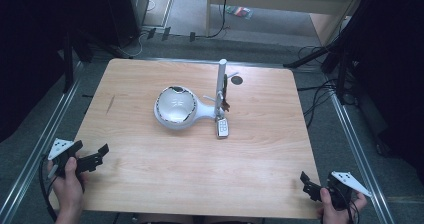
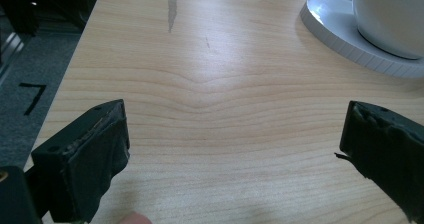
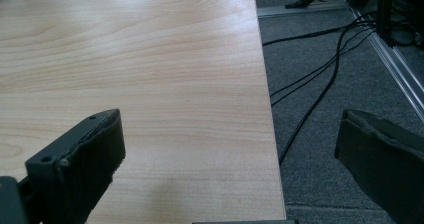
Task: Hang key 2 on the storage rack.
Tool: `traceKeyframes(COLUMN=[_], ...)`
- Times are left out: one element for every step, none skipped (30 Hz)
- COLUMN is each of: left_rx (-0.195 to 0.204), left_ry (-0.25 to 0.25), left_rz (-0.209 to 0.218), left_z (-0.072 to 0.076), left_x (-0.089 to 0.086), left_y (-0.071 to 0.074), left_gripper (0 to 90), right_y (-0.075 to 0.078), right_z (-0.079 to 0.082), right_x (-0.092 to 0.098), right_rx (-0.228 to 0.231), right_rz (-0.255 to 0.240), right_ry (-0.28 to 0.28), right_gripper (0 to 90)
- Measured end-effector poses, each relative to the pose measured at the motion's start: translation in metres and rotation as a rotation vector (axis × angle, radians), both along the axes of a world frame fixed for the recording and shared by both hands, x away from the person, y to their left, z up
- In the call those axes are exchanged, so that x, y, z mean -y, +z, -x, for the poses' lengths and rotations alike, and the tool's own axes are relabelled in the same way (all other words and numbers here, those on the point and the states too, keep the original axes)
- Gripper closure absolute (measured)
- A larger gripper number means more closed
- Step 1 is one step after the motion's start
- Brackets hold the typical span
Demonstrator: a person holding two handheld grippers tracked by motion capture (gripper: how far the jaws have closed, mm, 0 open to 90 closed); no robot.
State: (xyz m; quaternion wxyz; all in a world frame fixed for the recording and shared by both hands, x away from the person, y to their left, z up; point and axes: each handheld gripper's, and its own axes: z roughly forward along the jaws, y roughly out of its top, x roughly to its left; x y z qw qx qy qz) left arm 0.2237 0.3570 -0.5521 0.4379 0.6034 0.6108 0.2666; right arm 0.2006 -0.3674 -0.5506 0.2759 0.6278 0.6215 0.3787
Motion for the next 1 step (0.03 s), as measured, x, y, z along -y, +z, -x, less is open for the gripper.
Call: traceKeyframes(left_rx=[-0.004], left_ry=[-0.003], left_rz=[0.003], left_z=[-0.0006], left_x=[-0.0002], left_y=[0.0000], left_gripper=[0.0], right_y=[-0.0001], right_z=[0.0003], right_x=[0.0003], right_rx=[0.003], right_rz=[0.004], right_ry=[0.001], right_gripper=[0.0])
